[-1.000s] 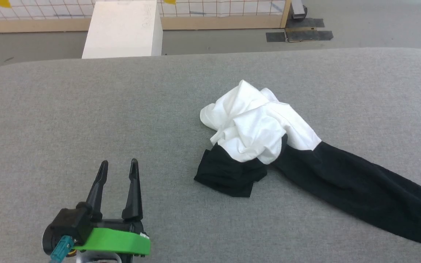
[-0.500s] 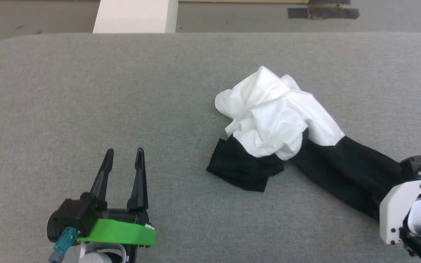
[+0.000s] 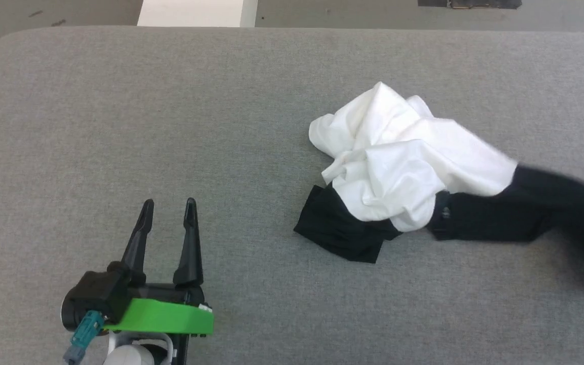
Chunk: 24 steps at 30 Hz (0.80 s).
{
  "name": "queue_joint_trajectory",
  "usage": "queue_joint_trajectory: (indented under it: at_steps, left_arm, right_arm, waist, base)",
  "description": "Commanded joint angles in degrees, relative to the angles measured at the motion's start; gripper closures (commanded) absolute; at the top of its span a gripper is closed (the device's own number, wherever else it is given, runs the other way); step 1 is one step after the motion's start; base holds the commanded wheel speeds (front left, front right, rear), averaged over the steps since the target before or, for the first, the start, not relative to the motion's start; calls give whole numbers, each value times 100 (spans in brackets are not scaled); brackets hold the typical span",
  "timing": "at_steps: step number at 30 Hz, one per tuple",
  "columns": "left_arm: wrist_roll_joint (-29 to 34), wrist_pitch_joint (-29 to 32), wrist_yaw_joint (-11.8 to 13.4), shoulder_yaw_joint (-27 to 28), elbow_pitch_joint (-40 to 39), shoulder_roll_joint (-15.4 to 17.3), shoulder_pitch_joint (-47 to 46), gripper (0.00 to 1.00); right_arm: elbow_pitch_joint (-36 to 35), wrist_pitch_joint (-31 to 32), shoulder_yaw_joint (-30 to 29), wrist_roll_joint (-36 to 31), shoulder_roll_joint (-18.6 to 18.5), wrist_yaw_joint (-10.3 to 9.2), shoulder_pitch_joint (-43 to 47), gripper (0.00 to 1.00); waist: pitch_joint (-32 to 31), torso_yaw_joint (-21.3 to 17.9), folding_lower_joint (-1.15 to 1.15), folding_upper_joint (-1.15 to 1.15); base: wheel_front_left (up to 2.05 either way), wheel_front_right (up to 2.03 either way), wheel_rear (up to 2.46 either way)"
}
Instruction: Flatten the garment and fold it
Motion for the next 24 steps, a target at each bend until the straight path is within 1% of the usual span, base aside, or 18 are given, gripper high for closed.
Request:
queue_joint_trajectory:
  at_steps: [1,6,11,13,16,17,18,19,24]
  left_arm:
    - [0,-28,43,-4,-51,-23,-113,0]
    - [4,-28,8,-44,-85,-27,-225,0]
    - [16,-28,-24,-136,-21,-33,-370,0]
    - [13,-28,-29,-162,14,-34,-408,0]
    - [18,-28,-34,-199,62,-36,-440,0]
    - [21,-28,-35,-217,80,-37,-455,0]
    - [22,-28,-36,-235,97,-37,-468,0]
    - [20,-28,-42,-260,117,-38,-489,0]
    - [21,-28,-44,-338,200,-40,-547,0]
  right_arm:
    - [-94,-152,-16,-46,-178,-11,-285,100]
    - [-103,-566,-112,-143,-703,-11,-1024,100]
    - [538,-897,-531,-758,-1184,-11,-1453,100]
    - [850,-1077,-657,-972,-1273,-11,-1484,100]
    - [1280,-1261,-775,-1092,-1200,-11,-1478,100]
    - [1426,-1300,-786,-1101,-1141,-11,-1466,89]
    - [1520,-1345,-799,-1098,-1084,-11,-1469,54]
    - [1608,-1428,-817,-1105,-1018,-11,-1488,0]
    - [1740,-1805,-786,-1013,-698,-11,-1659,0]
  waist:
    - [47,-18,0,0]
    - [278,16,0,0]
    - [511,154,0,0]
    - [567,213,0,0]
    - [618,264,0,0]
    - [632,274,0,0]
    - [641,278,0,0]
    - [650,279,0,0]
    - [539,210,0,0]
  base:
    - [0,0,0]
    - [0,0,0]
    - [0,0,0]
    - [0,0,0]
    - [0,0,0]
    - [0,0,0]
    - [0,0,0]
    - [0,0,0]
    - [0,0,0]
